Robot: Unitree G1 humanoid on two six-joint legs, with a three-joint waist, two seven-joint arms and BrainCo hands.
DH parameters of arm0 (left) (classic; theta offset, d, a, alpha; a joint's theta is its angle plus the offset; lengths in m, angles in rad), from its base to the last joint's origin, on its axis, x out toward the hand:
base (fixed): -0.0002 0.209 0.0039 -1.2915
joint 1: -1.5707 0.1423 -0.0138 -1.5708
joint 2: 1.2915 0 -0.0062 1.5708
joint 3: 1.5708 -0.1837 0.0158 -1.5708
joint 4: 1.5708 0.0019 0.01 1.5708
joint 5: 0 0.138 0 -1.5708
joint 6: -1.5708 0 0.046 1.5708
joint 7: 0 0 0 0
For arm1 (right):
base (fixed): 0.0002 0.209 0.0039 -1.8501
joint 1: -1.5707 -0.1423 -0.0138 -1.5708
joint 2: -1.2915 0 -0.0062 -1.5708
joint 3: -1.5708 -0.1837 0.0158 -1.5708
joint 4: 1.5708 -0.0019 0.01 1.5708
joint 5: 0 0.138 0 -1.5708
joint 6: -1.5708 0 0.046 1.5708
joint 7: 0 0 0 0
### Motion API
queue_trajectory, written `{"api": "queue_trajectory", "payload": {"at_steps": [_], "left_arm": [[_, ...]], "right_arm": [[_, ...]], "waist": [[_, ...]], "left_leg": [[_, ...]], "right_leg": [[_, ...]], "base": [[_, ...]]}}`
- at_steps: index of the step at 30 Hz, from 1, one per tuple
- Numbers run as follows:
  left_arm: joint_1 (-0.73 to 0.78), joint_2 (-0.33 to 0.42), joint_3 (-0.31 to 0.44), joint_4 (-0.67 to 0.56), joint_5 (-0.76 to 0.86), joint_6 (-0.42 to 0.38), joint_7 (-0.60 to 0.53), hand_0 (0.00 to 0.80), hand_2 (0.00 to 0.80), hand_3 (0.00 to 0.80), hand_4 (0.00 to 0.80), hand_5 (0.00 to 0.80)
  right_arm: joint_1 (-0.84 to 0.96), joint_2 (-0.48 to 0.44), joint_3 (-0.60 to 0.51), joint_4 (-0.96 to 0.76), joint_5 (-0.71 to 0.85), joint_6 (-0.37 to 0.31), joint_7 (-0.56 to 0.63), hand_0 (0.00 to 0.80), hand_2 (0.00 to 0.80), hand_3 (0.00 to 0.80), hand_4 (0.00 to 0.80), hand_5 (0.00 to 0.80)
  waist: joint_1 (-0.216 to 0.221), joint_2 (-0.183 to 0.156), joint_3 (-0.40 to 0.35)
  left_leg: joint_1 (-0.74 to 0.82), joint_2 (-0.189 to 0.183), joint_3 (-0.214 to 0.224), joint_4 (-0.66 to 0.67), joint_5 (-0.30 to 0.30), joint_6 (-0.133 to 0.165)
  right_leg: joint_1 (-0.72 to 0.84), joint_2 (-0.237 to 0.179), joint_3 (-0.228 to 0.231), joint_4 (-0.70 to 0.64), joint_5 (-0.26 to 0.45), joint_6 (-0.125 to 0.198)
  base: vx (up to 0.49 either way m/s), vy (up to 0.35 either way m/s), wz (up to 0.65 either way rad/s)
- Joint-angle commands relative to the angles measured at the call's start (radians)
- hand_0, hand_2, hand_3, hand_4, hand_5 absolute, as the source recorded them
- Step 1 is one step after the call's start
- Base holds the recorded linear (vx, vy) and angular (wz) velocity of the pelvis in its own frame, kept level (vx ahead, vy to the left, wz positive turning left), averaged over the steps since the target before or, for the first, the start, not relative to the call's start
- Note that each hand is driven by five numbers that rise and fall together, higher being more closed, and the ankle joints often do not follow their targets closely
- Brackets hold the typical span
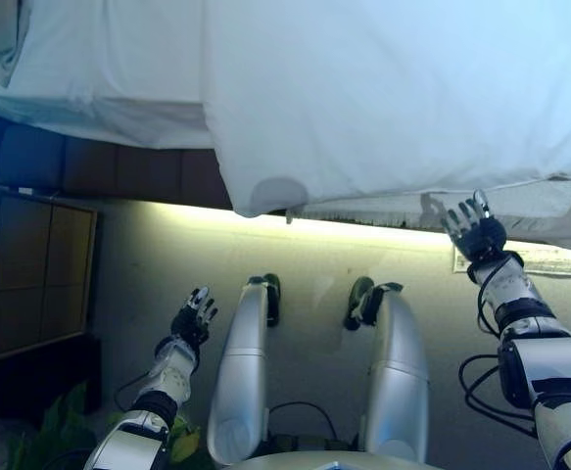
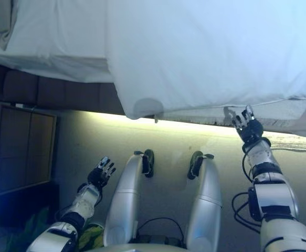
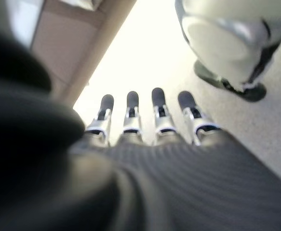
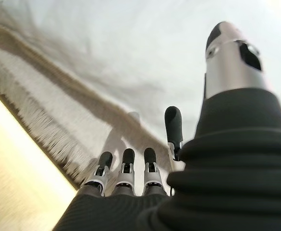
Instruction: Make the bed neatly
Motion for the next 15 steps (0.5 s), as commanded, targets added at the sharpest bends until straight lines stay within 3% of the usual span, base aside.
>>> {"api": "queue_trajectory", "payload": {"at_steps": [1, 15], "left_arm": [[0.089, 0.04, 0.005, -0.017, -0.031, -0.048, -0.023, 0.0, 0.0, 0.0, 0.0, 0.0], [0.16, 0.06, 0.013, -0.047, -0.028, -0.058, -0.054, 0.0, 0.0, 0.0, 0.0, 0.0]], "right_arm": [[0.014, -0.053, 0.0, -0.015, 0.021, -0.007, 0.034, 0.0, 0.0, 0.0, 0.0, 0.0], [-0.123, -0.159, 0.033, -0.022, -0.006, 0.012, 0.031, 0.0, 0.0, 0.0, 0.0, 0.0]], "waist": [[0.011, 0.006, -0.058], [0.032, 0.023, -0.016]], "left_leg": [[-0.016, -0.006, 0.049, -0.048, 0.051, 0.09], [-0.029, -0.017, 0.035, -0.082, 0.11, 0.081]], "right_leg": [[0.013, -0.002, 0.08, -0.094, 0.13, 0.055], [0.0, 0.016, 0.069, -0.089, 0.147, 0.048]], "base": [[0.056, -0.011, 0.01], [0.047, -0.023, 0.04]]}}
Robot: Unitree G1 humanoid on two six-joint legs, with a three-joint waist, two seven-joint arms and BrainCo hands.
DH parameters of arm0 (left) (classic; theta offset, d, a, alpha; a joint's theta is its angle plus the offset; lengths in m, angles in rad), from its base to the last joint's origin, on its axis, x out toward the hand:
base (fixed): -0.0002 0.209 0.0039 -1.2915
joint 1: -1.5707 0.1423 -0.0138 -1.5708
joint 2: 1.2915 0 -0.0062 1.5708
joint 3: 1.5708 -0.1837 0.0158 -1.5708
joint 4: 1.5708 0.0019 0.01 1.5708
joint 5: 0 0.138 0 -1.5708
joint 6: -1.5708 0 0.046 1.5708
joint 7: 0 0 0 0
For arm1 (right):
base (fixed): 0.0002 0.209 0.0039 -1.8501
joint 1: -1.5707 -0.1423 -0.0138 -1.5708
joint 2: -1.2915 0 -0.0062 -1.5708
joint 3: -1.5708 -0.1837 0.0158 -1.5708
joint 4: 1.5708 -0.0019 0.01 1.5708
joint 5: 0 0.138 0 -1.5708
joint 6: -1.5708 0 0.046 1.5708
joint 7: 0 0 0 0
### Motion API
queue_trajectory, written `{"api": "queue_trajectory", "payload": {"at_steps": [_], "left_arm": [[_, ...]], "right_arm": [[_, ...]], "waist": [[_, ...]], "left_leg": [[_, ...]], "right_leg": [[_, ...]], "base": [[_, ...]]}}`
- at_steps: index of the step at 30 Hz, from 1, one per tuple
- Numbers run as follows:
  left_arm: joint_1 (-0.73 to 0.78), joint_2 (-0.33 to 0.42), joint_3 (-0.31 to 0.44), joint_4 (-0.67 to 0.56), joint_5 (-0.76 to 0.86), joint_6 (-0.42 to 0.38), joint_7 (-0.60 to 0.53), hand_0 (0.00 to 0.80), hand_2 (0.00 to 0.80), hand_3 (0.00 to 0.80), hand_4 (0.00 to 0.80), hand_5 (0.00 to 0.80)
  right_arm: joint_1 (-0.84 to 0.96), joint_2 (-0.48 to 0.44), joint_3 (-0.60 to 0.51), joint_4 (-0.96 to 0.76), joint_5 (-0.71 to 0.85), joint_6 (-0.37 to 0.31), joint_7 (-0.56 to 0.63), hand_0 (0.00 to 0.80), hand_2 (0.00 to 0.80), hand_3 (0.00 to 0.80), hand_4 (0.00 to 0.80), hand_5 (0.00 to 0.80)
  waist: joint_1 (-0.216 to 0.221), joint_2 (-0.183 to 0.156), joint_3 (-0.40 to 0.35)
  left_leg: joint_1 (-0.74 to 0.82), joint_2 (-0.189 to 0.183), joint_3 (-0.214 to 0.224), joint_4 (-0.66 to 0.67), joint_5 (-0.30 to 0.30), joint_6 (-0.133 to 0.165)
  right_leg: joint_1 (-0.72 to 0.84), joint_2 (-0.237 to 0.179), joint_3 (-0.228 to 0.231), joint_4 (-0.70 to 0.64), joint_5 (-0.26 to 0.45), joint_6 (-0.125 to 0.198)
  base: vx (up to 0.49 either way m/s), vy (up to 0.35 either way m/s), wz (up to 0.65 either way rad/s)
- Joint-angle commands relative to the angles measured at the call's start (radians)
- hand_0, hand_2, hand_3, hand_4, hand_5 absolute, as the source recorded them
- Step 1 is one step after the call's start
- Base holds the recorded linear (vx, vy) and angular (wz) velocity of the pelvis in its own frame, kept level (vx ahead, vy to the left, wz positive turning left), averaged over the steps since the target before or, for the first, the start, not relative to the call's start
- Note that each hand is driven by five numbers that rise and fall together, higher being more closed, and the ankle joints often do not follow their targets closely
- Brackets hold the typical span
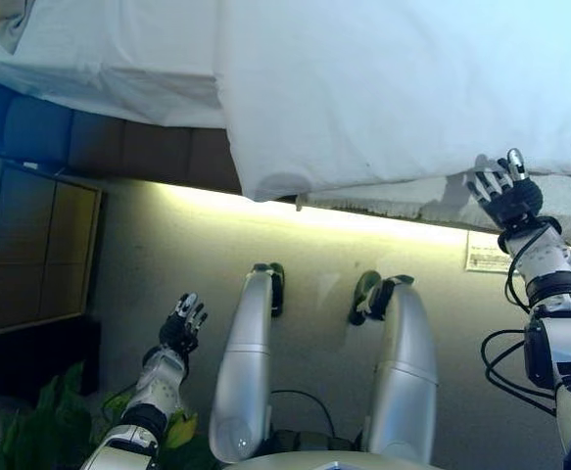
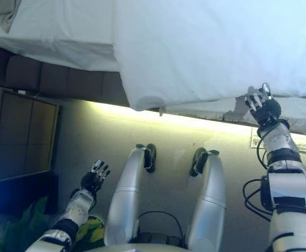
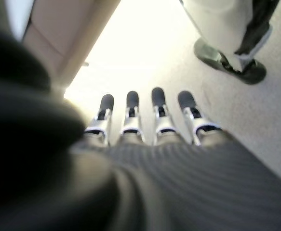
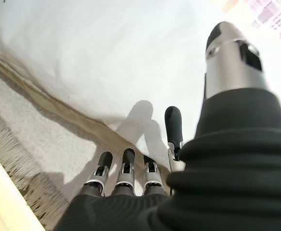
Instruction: Make the bed neatly
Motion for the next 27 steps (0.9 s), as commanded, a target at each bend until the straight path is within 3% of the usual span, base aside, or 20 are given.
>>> {"api": "queue_trajectory", "payload": {"at_steps": [1, 12, 13, 14, 15, 22, 27], "left_arm": [[0.084, 0.032, 0.006, -0.013, 0.003, -0.038, -0.026, 0.0, 0.0, 0.0, 0.0, 0.0], [0.103, 0.033, -0.017, -0.032, 0.002, -0.052, -0.052, 0.0, 0.0, 0.0, 0.0, 0.0], [0.106, 0.034, -0.015, -0.031, 0.002, -0.052, -0.051, 0.0, 0.0, 0.0, 0.0, 0.0], [0.107, 0.034, -0.013, -0.032, 0.004, -0.051, -0.049, 0.0, 0.0, 0.0, 0.0, 0.0], [0.107, 0.035, -0.011, -0.034, 0.005, -0.05, -0.047, 0.0, 0.0, 0.0, 0.0, 0.0], [0.113, 0.045, -0.01, -0.048, 0.005, -0.042, -0.044, 0.0, 0.0, 0.0, 0.0, 0.0], [0.11, 0.046, -0.01, -0.057, 0.013, -0.034, -0.041, 0.0, 0.0, 0.0, 0.0, 0.0]], "right_arm": [[-0.047, -0.061, 0.024, -0.024, -0.002, -0.027, 0.026, 0.0, 0.0, 0.0, 0.0, 0.0], [-0.112, -0.113, 0.05, -0.049, -0.022, -0.008, 0.1, 0.0, 0.0, 0.0, 0.0, 0.0], [-0.116, -0.119, 0.053, -0.053, -0.033, -0.022, 0.107, 0.358, 0.358, 0.358, 0.358, 0.358], [-0.121, -0.122, 0.055, -0.055, -0.037, -0.036, 0.102, 0.769, 0.769, 0.769, 0.769, 0.769], [-0.128, -0.126, 0.058, -0.06, -0.04, -0.049, 0.096, 0.8, 0.8, 0.8, 0.8, 0.8], [-0.172, -0.155, 0.061, -0.084, -0.027, -0.098, 0.105, 0.8, 0.8, 0.8, 0.8, 0.8], [-0.199, -0.161, 0.077, -0.098, -0.03, -0.086, 0.098, 0.8, 0.8, 0.8, 0.8, 0.8]], "waist": [[0.004, 0.005, -0.028], [0.0, 0.008, -0.003], [0.0, 0.008, -0.003], [0.0, 0.009, -0.002], [-0.001, 0.009, 0.001], [-0.004, 0.016, 0.009], [-0.002, 0.014, 0.013]], "left_leg": [[0.017, -0.014, 0.052, -0.131, 0.106, 0.07], [0.047, 0.005, 0.064, -0.162, 0.119, 0.063], [0.054, 0.006, 0.065, -0.17, 0.12, 0.061], [0.058, 0.007, 0.066, -0.173, 0.121, 0.06], [0.062, 0.009, 0.067, -0.175, 0.121, 0.059], [0.084, 0.018, 0.072, -0.197, 0.122, 0.053], [0.108, 0.022, 0.076, -0.229, 0.122, 0.052]], "right_leg": [[0.031, 0.013, 0.061, -0.13, 0.149, 0.047], [0.054, 0.009, 0.051, -0.154, 0.157, 0.045], [0.059, 0.008, 0.051, -0.157, 0.156, 0.046], [0.062, 0.007, 0.05, -0.16, 0.156, 0.046], [0.065, 0.006, 0.05, -0.161, 0.155, 0.046], [0.081, 0.0, 0.051, -0.168, 0.148, 0.048], [0.1, 0.0, 0.045, -0.193, 0.145, 0.048]], "base": [[0.025, -0.03, -0.01], [0.005, -0.002, -0.01], [0.0, 0.0, 0.0], [0.0, 0.0, 0.0], [0.0, 0.0, 0.0], [-0.002, 0.003, 0.02], [-0.019, -0.006, 0.03]]}}
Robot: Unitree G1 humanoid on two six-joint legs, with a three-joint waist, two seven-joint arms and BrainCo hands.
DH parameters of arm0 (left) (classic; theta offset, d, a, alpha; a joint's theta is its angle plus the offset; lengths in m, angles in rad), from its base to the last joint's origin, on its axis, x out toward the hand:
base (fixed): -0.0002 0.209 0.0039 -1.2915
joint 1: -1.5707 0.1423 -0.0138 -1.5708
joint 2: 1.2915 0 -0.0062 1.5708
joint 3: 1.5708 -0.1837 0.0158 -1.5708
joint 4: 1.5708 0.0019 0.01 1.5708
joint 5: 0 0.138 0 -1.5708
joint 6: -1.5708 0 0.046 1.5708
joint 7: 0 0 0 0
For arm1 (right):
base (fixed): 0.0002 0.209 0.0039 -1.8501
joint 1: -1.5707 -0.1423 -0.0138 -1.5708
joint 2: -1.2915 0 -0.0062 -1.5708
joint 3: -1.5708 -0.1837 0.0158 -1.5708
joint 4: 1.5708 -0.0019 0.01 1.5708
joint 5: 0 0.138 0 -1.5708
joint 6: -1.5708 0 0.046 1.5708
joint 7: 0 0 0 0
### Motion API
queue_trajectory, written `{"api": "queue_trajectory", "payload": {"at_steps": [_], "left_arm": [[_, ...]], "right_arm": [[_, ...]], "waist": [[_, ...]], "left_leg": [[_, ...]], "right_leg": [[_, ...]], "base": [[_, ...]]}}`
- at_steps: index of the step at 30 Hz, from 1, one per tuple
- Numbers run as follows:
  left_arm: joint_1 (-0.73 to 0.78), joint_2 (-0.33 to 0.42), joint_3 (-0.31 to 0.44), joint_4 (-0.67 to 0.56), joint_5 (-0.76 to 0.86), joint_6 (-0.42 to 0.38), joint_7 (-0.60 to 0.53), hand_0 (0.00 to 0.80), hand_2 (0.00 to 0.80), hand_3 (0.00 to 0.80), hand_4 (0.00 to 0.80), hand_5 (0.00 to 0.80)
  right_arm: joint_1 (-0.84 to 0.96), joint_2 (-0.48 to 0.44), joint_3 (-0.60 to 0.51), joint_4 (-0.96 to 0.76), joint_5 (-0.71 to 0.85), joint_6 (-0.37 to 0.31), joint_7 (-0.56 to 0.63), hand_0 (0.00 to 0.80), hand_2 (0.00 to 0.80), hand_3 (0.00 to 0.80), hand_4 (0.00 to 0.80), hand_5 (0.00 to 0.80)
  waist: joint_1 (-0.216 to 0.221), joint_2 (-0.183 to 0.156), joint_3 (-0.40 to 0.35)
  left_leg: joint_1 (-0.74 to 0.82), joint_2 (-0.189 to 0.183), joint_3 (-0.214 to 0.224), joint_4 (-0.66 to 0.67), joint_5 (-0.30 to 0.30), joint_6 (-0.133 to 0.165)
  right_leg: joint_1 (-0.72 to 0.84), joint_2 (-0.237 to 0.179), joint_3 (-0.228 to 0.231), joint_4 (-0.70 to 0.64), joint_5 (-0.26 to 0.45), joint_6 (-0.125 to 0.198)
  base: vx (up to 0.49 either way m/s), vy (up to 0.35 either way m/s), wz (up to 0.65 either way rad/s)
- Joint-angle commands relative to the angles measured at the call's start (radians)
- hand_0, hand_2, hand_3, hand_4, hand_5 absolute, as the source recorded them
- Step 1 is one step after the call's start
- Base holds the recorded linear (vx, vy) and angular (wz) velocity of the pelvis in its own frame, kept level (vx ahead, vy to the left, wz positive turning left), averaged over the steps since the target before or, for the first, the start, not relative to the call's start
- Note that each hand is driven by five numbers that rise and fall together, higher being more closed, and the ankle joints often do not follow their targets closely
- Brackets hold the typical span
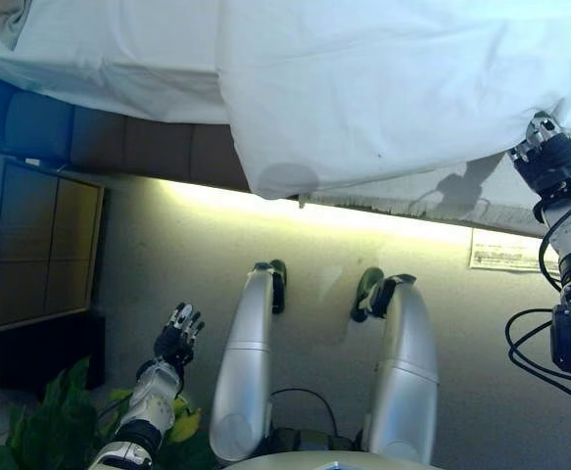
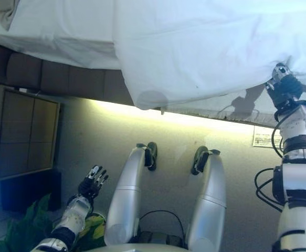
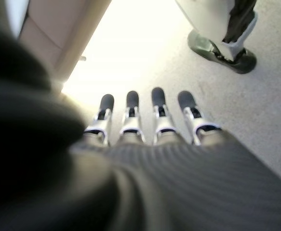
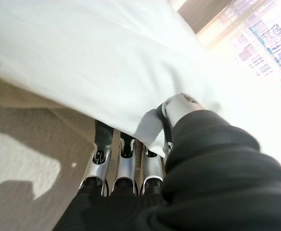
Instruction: Make the bed neatly
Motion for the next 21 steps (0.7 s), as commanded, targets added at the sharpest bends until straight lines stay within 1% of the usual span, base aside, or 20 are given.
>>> {"api": "queue_trajectory", "payload": {"at_steps": [1, 6, 12, 16, 21], "left_arm": [[0.055, 0.038, -0.012, -0.024, 0.012, -0.016, 0.0, 0.0, 0.0, 0.0, 0.0, 0.0], [0.058, 0.04, -0.019, -0.029, 0.018, -0.023, -0.011, 0.0, 0.0, 0.0, 0.0, 0.0], [0.052, 0.042, -0.037, -0.042, 0.054, -0.044, -0.013, 0.0, 0.0, 0.0, 0.0, 0.0], [0.036, 0.052, -0.063, -0.064, 0.085, -0.059, -0.008, 0.0, 0.0, 0.0, 0.0, 0.0], [-0.001, 0.062, -0.097, -0.102, 0.113, -0.058, 0.031, 0.0, 0.0, 0.0, 0.0, 0.0]], "right_arm": [[-0.097, -0.068, 0.046, -0.076, 0.006, -0.063, 0.04, 0.8, 0.8, 0.8, 0.8, 0.8], [-0.088, -0.069, 0.047, -0.074, 0.014, -0.054, 0.061, 0.8, 0.8, 0.8, 0.8, 0.8], [-0.052, -0.045, 0.04, -0.085, 0.03, -0.036, 0.1, 0.8, 0.8, 0.8, 0.8, 0.8], [-0.023, -0.014, 0.043, -0.1, 0.036, -0.009, 0.135, 0.8, 0.8, 0.8, 0.8, 0.8], [0.03, 0.05, 0.046, -0.13, 0.048, 0.029, 0.168, 0.8, 0.8, 0.8, 0.8, 0.8]], "waist": [[-0.002, 0.011, -0.012], [-0.001, 0.005, -0.011], [-0.005, -0.004, -0.019], [-0.009, -0.014, -0.032], [-0.011, -0.036, -0.066]], "left_leg": [[0.069, 0.019, 0.049, -0.179, 0.107, 0.03], [0.095, 0.026, 0.054, -0.202, 0.103, 0.03], [0.153, 0.03, 0.064, -0.241, 0.102, 0.026], [0.205, 0.034, 0.072, -0.272, 0.104, 0.021], [0.297, 0.023, 0.078, -0.351, 0.113, 0.012]], "right_leg": [[0.066, 0.004, 0.037, -0.151, 0.129, 0.038], [0.091, 0.002, 0.028, -0.179, 0.131, 0.04], [0.146, 0.001, 0.016, -0.221, 0.132, 0.045], [0.195, 0.0, 0.007, -0.256, 0.135, 0.049], [0.29, 0.0, -0.012, -0.344, 0.148, 0.06]], "base": [[-0.024, -0.008, 0.04], [-0.023, -0.006, 0.01], [-0.014, 0.005, -0.02], [0.002, 0.015, -0.01], [0.022, 0.018, -0.06]]}}
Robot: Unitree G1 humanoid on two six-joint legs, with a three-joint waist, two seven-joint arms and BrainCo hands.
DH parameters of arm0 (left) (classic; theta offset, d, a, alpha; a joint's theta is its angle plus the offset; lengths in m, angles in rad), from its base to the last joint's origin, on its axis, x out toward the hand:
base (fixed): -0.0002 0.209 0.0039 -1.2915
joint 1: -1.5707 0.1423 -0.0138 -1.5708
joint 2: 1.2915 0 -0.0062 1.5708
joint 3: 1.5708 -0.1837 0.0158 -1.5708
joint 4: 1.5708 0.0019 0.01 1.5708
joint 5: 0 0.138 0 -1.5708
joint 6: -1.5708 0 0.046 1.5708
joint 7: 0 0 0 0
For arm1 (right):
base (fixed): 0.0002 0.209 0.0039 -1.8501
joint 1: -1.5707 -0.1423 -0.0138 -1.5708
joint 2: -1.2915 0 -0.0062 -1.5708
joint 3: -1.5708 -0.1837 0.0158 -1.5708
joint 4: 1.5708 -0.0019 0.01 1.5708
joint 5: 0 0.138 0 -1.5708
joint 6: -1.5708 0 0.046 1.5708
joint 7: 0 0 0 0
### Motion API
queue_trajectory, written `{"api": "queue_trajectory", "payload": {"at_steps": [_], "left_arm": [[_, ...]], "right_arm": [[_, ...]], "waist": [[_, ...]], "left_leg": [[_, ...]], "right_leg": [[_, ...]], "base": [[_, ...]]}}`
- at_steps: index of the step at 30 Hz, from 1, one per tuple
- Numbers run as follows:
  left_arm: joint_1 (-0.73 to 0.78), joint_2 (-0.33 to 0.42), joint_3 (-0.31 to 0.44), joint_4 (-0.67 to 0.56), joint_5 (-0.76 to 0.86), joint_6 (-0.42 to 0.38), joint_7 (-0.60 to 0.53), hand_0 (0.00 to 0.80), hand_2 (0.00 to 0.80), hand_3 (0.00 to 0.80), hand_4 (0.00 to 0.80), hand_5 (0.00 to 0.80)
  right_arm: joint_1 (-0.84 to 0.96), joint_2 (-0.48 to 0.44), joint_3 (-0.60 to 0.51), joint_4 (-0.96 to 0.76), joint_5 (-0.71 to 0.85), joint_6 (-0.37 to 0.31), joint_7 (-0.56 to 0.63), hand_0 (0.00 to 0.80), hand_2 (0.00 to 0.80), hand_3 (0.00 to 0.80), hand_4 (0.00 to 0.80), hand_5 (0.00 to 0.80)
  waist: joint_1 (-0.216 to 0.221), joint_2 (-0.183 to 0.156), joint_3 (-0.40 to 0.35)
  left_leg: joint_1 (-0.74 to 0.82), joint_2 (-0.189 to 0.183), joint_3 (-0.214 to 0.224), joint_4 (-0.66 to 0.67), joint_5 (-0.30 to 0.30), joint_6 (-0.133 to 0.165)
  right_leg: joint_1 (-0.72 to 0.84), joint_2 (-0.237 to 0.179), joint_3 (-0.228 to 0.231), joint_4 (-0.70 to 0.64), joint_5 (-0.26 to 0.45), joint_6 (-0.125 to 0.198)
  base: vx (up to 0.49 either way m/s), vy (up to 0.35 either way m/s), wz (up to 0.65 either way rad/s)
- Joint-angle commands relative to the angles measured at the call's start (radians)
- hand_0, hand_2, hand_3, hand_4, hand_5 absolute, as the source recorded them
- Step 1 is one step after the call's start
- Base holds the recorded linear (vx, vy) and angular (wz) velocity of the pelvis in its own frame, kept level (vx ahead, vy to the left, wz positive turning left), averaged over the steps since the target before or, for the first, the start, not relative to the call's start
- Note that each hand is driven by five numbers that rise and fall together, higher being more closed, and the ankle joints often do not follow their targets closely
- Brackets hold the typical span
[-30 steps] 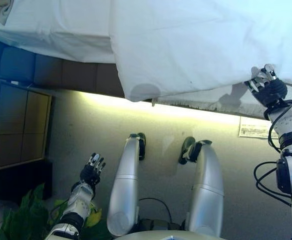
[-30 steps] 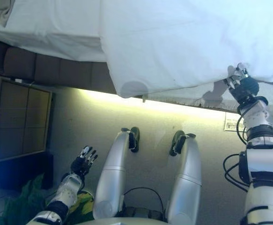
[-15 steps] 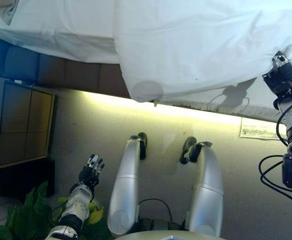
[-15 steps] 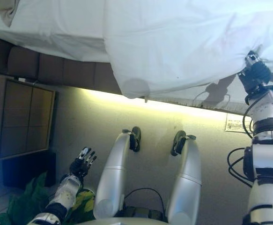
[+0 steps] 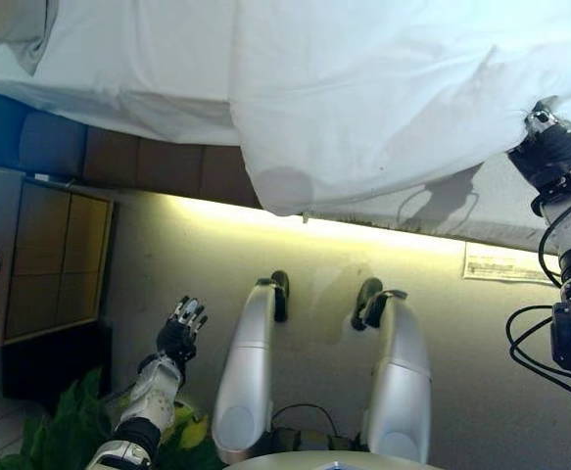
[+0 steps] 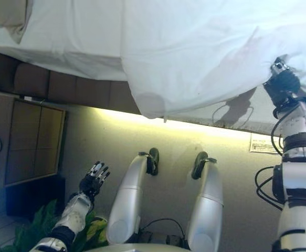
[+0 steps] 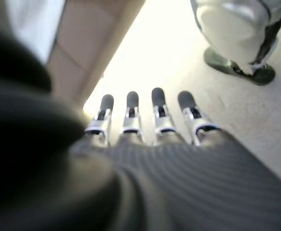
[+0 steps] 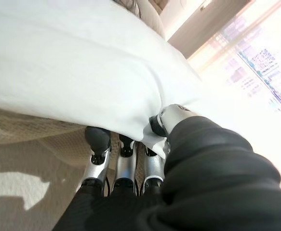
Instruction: Make the bed neatly
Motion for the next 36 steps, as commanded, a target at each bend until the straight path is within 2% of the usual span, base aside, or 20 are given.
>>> {"api": "queue_trajectory", "payload": {"at_steps": [1, 8, 9, 14, 17, 21, 25, 27, 32, 36], "left_arm": [[-0.004, 0.044, -0.053, -0.042, 0.048, -0.043, 0.029, 0.0, 0.0, 0.0, 0.0, 0.0], [-0.076, 0.052, -0.059, -0.08, 0.038, -0.027, 0.092, 0.0, 0.0, 0.0, 0.0, 0.0], [-0.083, 0.053, -0.056, -0.084, 0.034, -0.024, 0.098, 0.0, 0.0, 0.0, 0.0, 0.0], [-0.115, 0.057, -0.037, -0.11, 0.021, -0.001, 0.109, 0.0, 0.0, 0.0, 0.0, 0.0], [-0.142, 0.053, -0.038, -0.136, 0.007, 0.042, 0.114, 0.0, 0.0, 0.0, 0.0, 0.0], [-0.183, 0.034, -0.052, -0.141, -0.066, 0.129, 0.101, 0.0, 0.0, 0.0, 0.0, 0.0], [-0.227, -0.017, -0.089, -0.092, -0.164, 0.3, 0.068, 0.0, 0.0, 0.0, 0.0, 0.0], [-0.245, -0.037, -0.111, -0.064, -0.198, 0.356, 0.056, 0.0, 0.0, 0.0, 0.0, 0.0], [-0.283, -0.079, -0.157, -0.018, -0.413, 0.531, 0.052, 0.0, 0.0, 0.0, 0.0, 0.0], [-0.316, -0.121, -0.17, 0.013, -0.569, 0.63, 0.03, 0.0, 0.0, 0.0, 0.0, 0.0]], "right_arm": [[0.028, 0.043, 0.029, -0.108, 0.05, 0.004, 0.099, 0.8, 0.8, 0.8, 0.8, 0.8], [0.089, 0.139, 0.038, -0.164, 0.06, 0.015, 0.097, 0.8, 0.8, 0.8, 0.8, 0.8], [0.094, 0.146, 0.038, -0.17, 0.065, 0.018, 0.097, 0.8, 0.8, 0.8, 0.8, 0.8], [0.134, 0.199, 0.051, -0.221, 0.073, 0.024, 0.079, 0.8, 0.8, 0.8, 0.8, 0.8], [0.158, 0.237, 0.072, -0.268, 0.084, 0.017, 0.048, 0.8, 0.8, 0.8, 0.8, 0.8], [0.176, 0.268, 0.092, -0.311, 0.082, 0.008, 0.014, 0.8, 0.8, 0.8, 0.8, 0.8], [0.161, 0.284, 0.111, -0.327, 0.084, 0.017, -0.015, 0.8, 0.8, 0.8, 0.8, 0.8], [0.159, 0.288, 0.122, -0.344, 0.092, 0.019, -0.023, 0.8, 0.8, 0.8, 0.8, 0.8], [0.149, 0.298, 0.158, -0.378, 0.121, 0.005, -0.047, 0.8, 0.8, 0.8, 0.8, 0.8], [0.122, 0.312, 0.189, -0.384, 0.141, -0.01, -0.054, 0.8, 0.8, 0.8, 0.8, 0.8]], "waist": [[0.003, -0.039, -0.075], [0.004, -0.065, -0.121], [0.003, -0.068, -0.121], [0.0, -0.082, -0.141], [-0.001, -0.095, -0.156], [-0.009, -0.109, -0.173], [-0.023, -0.12, -0.182], [-0.03, -0.125, -0.184], [-0.045, -0.144, -0.177], [-0.052, -0.165, -0.165]], "left_leg": [[0.1, 0.017, 0.032, -0.165, 0.083, -0.008], [0.239, 0.003, 0.043, -0.293, 0.11, -0.023], [0.241, 0.004, 0.053, -0.313, 0.146, -0.017], [0.305, 0.001, 0.05, -0.37, 0.164, -0.023], [0.358, -0.001, 0.045, -0.412, 0.176, -0.029], [0.407, 0.001, 0.044, -0.447, 0.185, -0.034], [0.444, 0.01, 0.044, -0.48, 0.197, -0.04], [0.457, 0.015, 0.045, -0.497, 0.206, -0.041], [0.474, 0.024, 0.043, -0.549, 0.23, -0.047], [0.478, 0.031, 0.043, -0.587, 0.244, -0.052]], "right_leg": [[0.092, -0.011, -0.008, -0.135, 0.088, 0.025], [0.241, -0.012, -0.034, -0.276, 0.114, 0.046], [0.247, -0.015, -0.046, -0.301, 0.147, 0.036], [0.319, -0.013, -0.054, -0.364, 0.162, 0.045], [0.381, -0.011, -0.063, -0.414, 0.172, 0.052], [0.437, -0.004, -0.07, -0.464, 0.184, 0.06], [0.476, 0.008, -0.071, -0.506, 0.197, 0.065], [0.487, 0.017, -0.069, -0.519, 0.201, 0.068], [0.501, 0.04, -0.063, -0.564, 0.218, 0.077], [0.506, 0.055, -0.056, -0.601, 0.23, 0.08]], "base": [[0.043, 0.0, -0.06], [0.047, -0.013, -0.05], [-0.042, -0.018, -0.01], [0.034, -0.031, 0.0], [0.091, -0.043, 0.01], [0.1, -0.028, 0.02], [0.091, -0.015, -0.03], [0.09, -0.026, -0.02], [0.02, -0.069, -0.02], [-0.038, -0.094, -0.05]]}}
